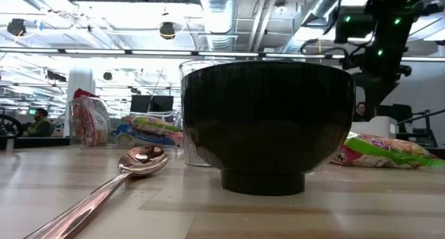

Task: Pick & Place Food Item
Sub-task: Put the red spice can into the bottom transparent bin

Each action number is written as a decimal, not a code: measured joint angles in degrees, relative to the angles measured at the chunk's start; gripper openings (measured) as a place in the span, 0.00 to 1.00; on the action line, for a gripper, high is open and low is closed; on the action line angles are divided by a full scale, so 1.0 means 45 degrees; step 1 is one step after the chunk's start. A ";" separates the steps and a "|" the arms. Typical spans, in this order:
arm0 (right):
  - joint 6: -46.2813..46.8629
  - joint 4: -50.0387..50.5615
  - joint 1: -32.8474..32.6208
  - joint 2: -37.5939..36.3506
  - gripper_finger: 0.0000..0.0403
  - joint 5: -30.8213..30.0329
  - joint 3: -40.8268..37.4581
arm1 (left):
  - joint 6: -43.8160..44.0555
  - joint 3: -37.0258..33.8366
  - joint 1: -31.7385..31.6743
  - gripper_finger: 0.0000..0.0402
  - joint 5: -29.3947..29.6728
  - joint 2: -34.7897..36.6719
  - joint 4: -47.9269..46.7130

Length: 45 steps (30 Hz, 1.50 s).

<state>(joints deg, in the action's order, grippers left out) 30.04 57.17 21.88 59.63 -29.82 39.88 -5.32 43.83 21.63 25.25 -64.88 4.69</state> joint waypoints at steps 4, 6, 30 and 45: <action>-0.0172 -0.0385 -0.0639 -0.1381 0.00 0.0148 0.0000 | -0.0058 0.0000 -0.0005 0.64 0.0001 0.0000 0.0000; -0.0590 -0.1156 -0.1183 -0.2096 0.00 0.0255 0.0000 | -0.0058 0.0000 -0.0062 0.64 0.0002 0.0000 0.0000; -0.2482 -0.7402 -0.9582 -0.2723 0.00 0.1181 0.0005 | 0.0296 -0.0005 -0.0253 0.64 0.0002 0.0000 -0.0432; -0.4624 -0.9503 -1.4539 -0.1852 0.19 -0.0076 0.0009 | 0.0251 -0.0005 -0.0253 0.64 0.0002 0.0000 -0.0374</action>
<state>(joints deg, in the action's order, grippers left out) 9.23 14.40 -43.55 51.29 -30.16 39.92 -4.19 43.81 20.49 25.26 -64.88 3.01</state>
